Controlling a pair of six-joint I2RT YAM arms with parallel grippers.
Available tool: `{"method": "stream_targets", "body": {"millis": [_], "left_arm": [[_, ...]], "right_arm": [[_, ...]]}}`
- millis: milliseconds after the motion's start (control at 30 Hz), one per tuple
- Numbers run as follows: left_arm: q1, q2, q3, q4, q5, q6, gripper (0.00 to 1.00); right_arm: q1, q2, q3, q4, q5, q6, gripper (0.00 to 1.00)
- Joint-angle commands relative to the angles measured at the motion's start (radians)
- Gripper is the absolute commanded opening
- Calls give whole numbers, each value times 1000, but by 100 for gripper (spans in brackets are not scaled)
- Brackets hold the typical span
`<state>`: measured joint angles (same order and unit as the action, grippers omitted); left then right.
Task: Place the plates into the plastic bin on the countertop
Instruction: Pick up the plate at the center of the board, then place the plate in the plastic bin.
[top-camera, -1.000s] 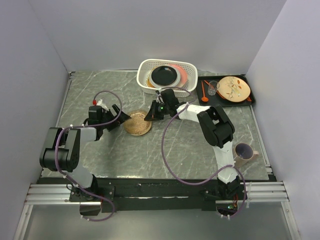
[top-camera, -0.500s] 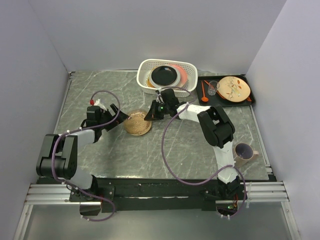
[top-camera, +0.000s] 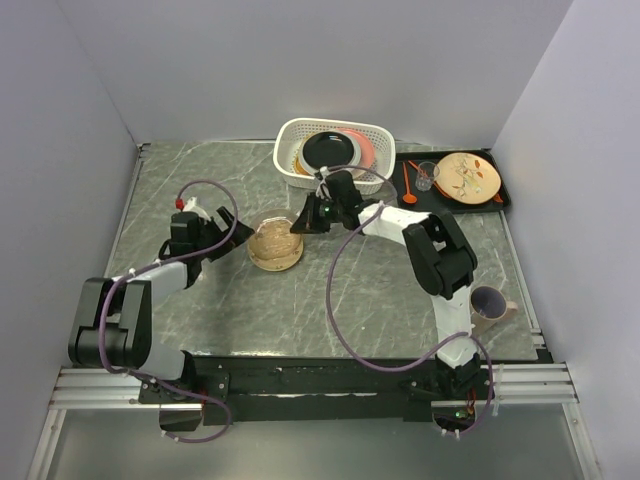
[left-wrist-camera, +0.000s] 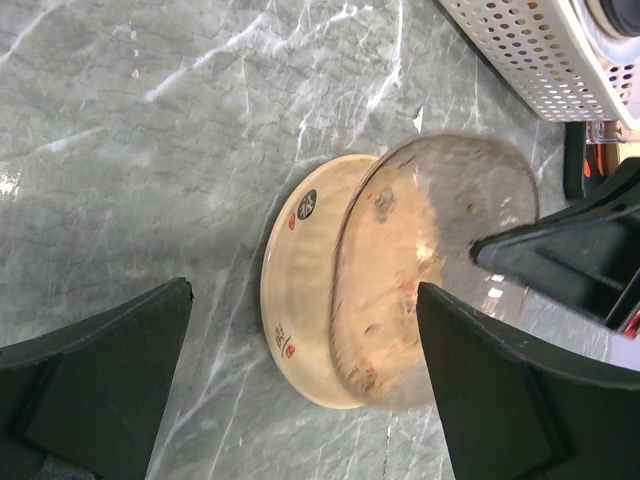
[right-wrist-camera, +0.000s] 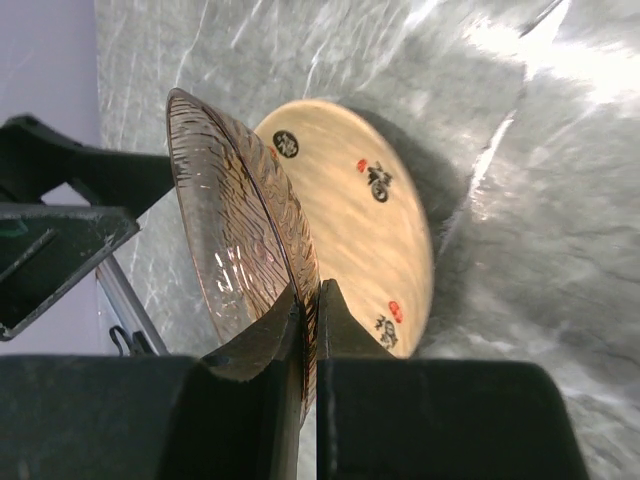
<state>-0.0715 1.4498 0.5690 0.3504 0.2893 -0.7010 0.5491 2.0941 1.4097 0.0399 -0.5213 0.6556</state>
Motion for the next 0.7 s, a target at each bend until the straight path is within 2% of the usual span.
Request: {"method": "stream_targets", "body": {"millis": [0, 233, 667], "left_arm": [[6, -48, -8, 9, -32, 5, 99], [29, -71, -37, 39, -33, -15, 99], [53, -22, -31, 48, -3, -11, 99]], "right_arm": [[-40, -83, 84, -12, 24, -30, 0], [-89, -77, 173, -63, 49, -53, 0], [-195, -36, 365, -121, 70, -53, 0]]}}
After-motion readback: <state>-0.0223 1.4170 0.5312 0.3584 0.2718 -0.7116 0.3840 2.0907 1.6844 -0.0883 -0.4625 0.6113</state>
